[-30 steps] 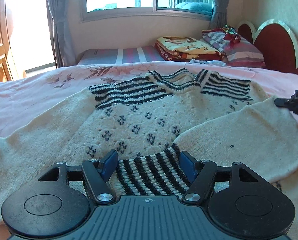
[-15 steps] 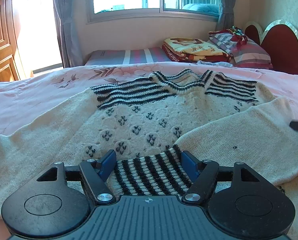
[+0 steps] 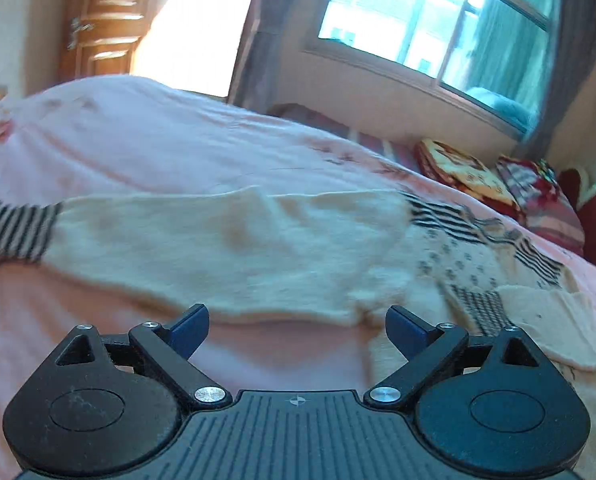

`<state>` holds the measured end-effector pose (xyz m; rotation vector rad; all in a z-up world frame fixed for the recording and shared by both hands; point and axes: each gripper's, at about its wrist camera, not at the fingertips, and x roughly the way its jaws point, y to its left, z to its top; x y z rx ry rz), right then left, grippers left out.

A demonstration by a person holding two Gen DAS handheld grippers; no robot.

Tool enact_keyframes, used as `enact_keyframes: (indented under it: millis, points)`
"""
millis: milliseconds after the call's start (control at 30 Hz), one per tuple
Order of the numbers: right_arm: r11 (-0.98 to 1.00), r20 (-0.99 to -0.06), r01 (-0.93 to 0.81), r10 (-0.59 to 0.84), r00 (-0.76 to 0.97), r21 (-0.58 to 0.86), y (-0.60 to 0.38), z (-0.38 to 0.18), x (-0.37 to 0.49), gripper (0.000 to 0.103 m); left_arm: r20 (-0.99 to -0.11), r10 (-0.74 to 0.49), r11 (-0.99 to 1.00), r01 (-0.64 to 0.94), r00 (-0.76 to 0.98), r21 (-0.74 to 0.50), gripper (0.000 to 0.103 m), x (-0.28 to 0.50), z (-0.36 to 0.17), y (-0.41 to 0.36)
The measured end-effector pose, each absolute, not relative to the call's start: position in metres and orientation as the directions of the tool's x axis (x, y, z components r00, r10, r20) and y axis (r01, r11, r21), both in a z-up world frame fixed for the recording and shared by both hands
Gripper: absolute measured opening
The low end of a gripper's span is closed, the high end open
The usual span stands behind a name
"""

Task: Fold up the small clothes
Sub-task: 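Reach the left tool to the other striped cuff and grasp it, then carry the cuff across the sweater body and open the left tool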

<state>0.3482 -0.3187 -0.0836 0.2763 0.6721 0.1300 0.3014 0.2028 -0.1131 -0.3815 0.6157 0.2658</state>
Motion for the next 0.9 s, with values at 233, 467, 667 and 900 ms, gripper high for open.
enact_keyframes:
  millis: [233, 467, 667, 900]
  points:
    - [0.956, -0.622, -0.096, 0.255, 0.74, 0.278, -0.277, -0.08, 0.335, 0.031, -0.552, 0.099, 0.583, -0.498, 0.828, -0.642, 0.064, 0.26, -0.149, 0.317]
    - [0.95, -0.608, -0.132, 0.284, 0.742, 0.282, -0.248, -0.066, 0.344, 0.032, -0.446, 0.121, 0.44, -0.451, 0.887, -0.777, 0.063, 0.266, -0.174, 0.354]
    - [0.945, -0.619, -0.053, 0.253, 0.743, 0.323, -0.248, -0.064, 0.371, 0.031, -0.53, 0.151, 0.474, -0.531, 0.835, -0.702, 0.004, 0.287, -0.182, 0.382]
    - [0.954, -0.631, -0.05, 0.234, 0.74, 0.295, -0.251, -0.069, 0.384, 0.031, -0.487, 0.009, 0.838, -0.272, 0.873, -0.472, 0.004, 0.339, -0.107, 0.287]
